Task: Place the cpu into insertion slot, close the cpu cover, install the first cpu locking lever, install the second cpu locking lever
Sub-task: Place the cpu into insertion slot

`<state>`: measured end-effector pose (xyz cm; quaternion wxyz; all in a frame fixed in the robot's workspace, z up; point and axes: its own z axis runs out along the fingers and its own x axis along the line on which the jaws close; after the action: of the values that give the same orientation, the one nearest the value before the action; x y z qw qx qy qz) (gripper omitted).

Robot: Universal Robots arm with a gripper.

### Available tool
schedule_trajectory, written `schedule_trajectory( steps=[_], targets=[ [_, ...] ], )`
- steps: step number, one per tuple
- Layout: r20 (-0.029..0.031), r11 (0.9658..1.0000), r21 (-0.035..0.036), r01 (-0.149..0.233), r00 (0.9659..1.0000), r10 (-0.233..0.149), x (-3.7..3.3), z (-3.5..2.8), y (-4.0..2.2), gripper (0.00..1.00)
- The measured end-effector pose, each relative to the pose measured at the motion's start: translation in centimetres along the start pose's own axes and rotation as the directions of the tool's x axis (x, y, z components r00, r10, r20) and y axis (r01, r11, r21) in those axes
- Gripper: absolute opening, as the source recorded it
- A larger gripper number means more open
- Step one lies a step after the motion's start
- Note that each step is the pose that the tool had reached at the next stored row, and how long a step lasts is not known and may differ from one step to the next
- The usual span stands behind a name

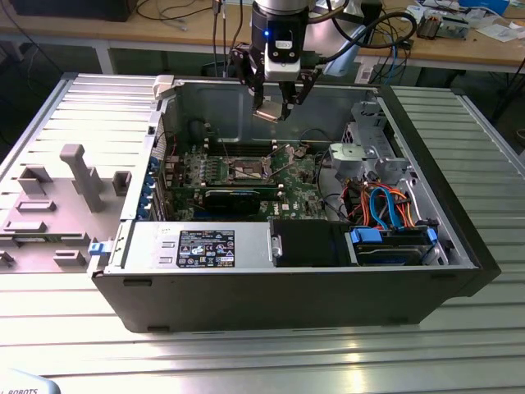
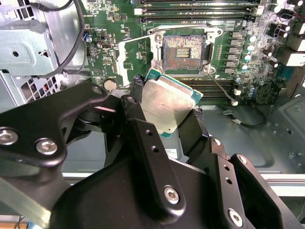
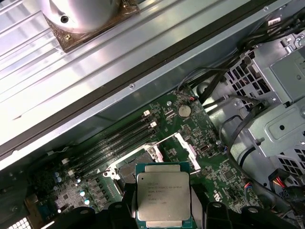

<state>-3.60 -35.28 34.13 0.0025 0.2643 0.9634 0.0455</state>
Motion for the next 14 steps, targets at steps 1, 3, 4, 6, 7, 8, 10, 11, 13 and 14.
schedule_trajectory(
  steps=[1, 3, 4, 6, 7, 8, 10, 11, 13, 14],
  targets=[
    [0.0, 1.0, 0.0, 0.0, 1.0, 0.0, 0.0, 0.0, 0.0, 0.54],
    [0.0001, 1.0, 0.0, -0.002, 1.0, 0.002, 0.0, 0.0, 0.0, 0.54],
    [0.0002, 1.0, -0.0001, -0.002, 1.0, 0.002, 0.0, 0.01, 0.0, 0.54],
    [0.0002, 1.0, -0.0001, -0.003, 1.0, 0.003, 0.0, 0.01, 0.0, 0.54],
    [0.0003, 1.0, -0.0001, -0.004, 1.0, 0.004, 0.0, 0.01, 0.0, 0.54],
    [0.0004, 1.0, -0.0001, -0.004, 1.0, 0.004, 0.0, 0.01, 0.0, 0.54],
    [0.0004, 1.0, -0.0001, -0.005, 1.0, 0.005, 0.0, 0.01, 0.0, 0.54],
    [0.0005, 1.0, -0.0001, -0.006, 1.0, 0.006, 0.0, 0.01, 0.0, 0.54],
    [0.0006, 1.0, -0.0002, -0.007, 1.0, 0.007, 0.0, 0.01, 0.0, 0.54],
    [0.0006, 1.0, -0.0001, -0.007, 1.0, 0.007, 0.0, 0.01, 0.0, 0.54]
  ],
)
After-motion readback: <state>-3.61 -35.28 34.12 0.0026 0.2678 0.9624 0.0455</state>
